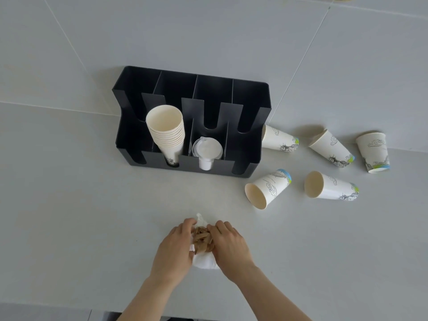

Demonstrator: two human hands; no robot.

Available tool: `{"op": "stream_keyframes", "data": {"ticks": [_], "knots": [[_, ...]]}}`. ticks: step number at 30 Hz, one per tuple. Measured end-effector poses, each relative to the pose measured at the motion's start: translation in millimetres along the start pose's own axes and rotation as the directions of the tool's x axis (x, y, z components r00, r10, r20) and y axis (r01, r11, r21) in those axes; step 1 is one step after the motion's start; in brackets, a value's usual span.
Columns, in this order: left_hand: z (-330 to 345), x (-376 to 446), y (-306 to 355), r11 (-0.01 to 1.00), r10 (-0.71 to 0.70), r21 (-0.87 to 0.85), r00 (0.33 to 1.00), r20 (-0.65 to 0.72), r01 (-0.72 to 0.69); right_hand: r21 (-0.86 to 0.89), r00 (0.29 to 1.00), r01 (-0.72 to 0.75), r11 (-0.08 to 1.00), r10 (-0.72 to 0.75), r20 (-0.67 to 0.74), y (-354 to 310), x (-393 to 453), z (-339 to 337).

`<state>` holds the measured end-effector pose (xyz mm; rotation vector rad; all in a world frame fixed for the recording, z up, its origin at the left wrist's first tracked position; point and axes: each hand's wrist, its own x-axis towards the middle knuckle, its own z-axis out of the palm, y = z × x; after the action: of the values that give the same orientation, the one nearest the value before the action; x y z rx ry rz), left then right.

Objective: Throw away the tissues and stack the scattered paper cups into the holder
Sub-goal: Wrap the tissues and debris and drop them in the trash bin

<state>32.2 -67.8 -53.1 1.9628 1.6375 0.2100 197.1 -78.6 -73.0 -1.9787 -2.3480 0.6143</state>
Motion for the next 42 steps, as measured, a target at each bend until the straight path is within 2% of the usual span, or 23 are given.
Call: {"op": "stream_keyframes", "data": {"ticks": [4,9,16,20,24,33,42], "knots": [[-5.1,3.6,7.8,0.996,0.086,0.036,0.996,0.022,-0.087,0.030,1.000,0.018,0.999,-0.018,0.002,1.4,-0.5,-15.3],[-15.5,5.6,26.2,0.989,0.108,0.099,0.994,0.017,-0.109,0.003,0.997,0.072,0.997,-0.072,-0.008,6.9,-0.7,-36.1],[-25.5,-3.2,54.1,0.990,0.083,0.119,0.996,-0.045,-0.077,0.026,0.982,0.150,0.988,-0.146,-0.121,20.6,-10.9,-55.4],[-27.3,-14.6,62.3,0.993,0.034,0.112,0.995,-0.094,-0.023,0.045,0.975,0.177,0.983,-0.169,-0.143,20.2,-17.4,-66.2],[-29.4,-30.2,62.7,0.994,-0.031,0.102,0.989,-0.144,0.046,0.029,0.955,0.260,0.965,-0.253,-0.153,12.3,-17.7,-66.5],[-53.8,-96.3,7.3,0.971,-0.228,0.021,0.943,-0.244,0.240,0.005,0.891,0.443,0.897,-0.439,-0.117,-68.0,-13.9,-40.7],[-74.3,-188.6,-101.9,0.876,-0.478,-0.099,0.822,-0.308,0.472,-0.011,0.768,0.640,0.768,-0.640,-0.017,-205.7,-15.1,16.8]]}}
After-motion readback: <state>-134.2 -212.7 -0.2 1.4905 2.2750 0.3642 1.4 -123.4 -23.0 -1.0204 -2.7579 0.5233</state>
